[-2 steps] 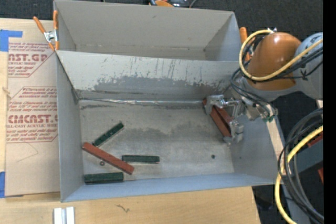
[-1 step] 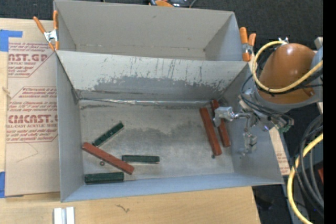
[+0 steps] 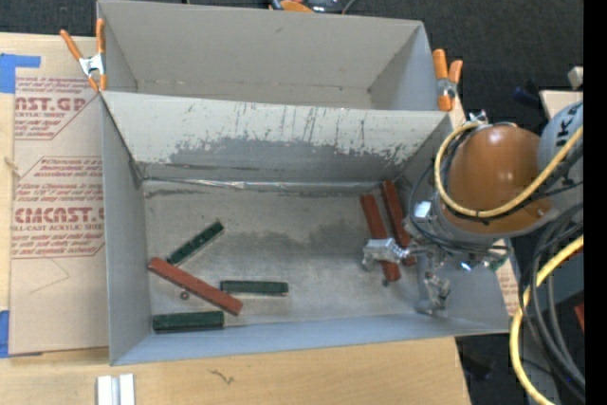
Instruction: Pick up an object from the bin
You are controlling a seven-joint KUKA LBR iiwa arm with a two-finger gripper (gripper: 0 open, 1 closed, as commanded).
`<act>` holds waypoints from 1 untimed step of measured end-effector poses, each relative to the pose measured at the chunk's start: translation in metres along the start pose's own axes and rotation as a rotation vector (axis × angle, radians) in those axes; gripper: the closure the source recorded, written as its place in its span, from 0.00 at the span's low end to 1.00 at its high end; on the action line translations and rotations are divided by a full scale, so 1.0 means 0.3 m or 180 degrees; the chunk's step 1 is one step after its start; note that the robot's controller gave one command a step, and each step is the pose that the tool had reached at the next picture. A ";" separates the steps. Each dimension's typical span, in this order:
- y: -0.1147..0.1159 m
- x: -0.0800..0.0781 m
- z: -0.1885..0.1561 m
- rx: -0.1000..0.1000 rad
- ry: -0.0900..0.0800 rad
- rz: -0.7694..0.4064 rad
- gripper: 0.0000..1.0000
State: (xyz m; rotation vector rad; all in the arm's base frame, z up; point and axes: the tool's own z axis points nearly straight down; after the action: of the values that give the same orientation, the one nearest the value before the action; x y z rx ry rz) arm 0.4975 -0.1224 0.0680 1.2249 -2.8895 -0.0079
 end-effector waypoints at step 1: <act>-0.159 -0.294 -0.248 0.0047 -0.0036 -0.0130 0.00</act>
Offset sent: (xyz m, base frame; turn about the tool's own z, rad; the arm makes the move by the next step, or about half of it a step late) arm 0.0906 0.0270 0.0699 -0.0398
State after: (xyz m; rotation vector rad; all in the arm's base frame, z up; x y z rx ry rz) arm 0.5933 -0.0924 0.1421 1.2903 -2.8787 0.0065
